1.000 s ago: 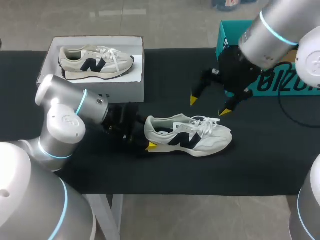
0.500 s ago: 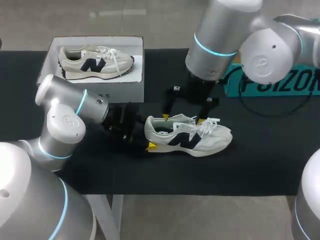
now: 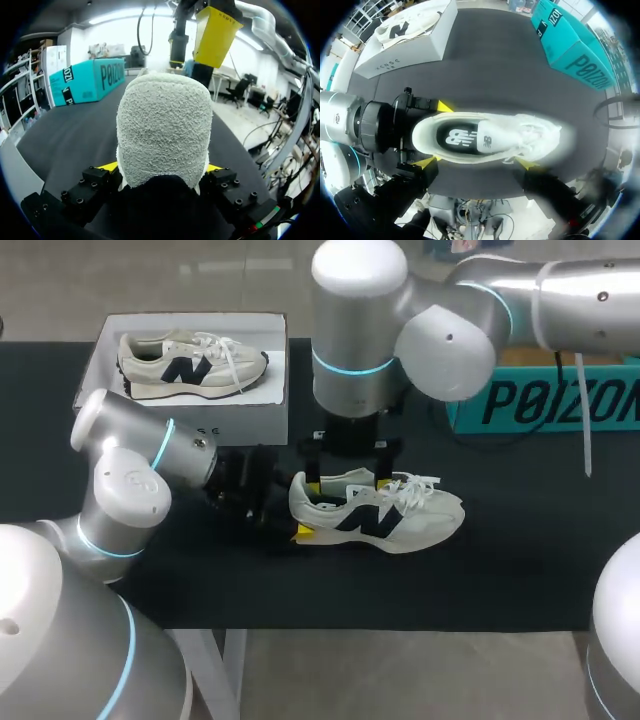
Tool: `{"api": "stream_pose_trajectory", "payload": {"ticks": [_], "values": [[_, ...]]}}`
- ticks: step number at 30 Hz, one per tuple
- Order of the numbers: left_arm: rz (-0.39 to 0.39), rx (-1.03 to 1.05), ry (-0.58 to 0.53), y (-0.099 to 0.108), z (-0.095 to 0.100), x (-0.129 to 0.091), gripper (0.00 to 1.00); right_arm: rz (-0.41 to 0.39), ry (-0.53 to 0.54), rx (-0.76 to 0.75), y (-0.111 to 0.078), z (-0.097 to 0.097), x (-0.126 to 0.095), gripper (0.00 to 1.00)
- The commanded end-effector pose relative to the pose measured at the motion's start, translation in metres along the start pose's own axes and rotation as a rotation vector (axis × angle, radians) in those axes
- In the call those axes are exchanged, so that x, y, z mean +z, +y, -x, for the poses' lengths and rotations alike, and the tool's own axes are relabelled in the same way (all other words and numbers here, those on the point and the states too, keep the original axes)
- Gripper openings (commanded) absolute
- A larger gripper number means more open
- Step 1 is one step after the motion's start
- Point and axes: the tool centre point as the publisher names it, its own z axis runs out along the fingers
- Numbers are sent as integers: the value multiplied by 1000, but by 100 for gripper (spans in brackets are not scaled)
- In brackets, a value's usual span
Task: Take the shoe out of the shoebox, open the shoe tongue, remove and reinsert the insole, then place the shoe into the shoebox
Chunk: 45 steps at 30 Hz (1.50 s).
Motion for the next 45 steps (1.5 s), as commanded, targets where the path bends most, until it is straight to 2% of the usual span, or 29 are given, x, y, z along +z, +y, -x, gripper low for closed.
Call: {"api": "stream_pose_trajectory", "payload": {"ticks": [1,10,19,20,21,22,23,24,25,27,29,30,45], "values": [[1,0,-1,0,0,2,0,-3,-120,12,5,0,8,100],[1,0,-1,0,0,2,0,17,-186,45,20,13,26,100],[1,0,-1,0,0,2,0,0,-280,31,19,21,39,100],[1,0,-1,0,0,2,0,-2,-287,33,19,23,40,97],[1,0,-1,0,0,2,0,-2,-303,37,19,26,40,86],[1,0,-1,0,0,2,0,-3,-307,36,19,28,40,81],[1,0,-1,0,0,2,0,-3,-306,36,19,30,41,81],[1,0,-1,0,0,2,0,-8,-313,37,19,32,41,69],[1,0,-1,0,0,2,0,-9,-317,38,19,34,41,50],[1,0,-1,0,0,2,0,-12,-324,41,18,38,40,40],[1,0,-1,0,0,2,0,-14,-331,40,17,41,38,12],[1,0,-1,0,0,2,0,-14,-332,40,16,42,36,2],[1,0,-1,0,0,2,0,-4,-343,45,26,59,17,0]]}}
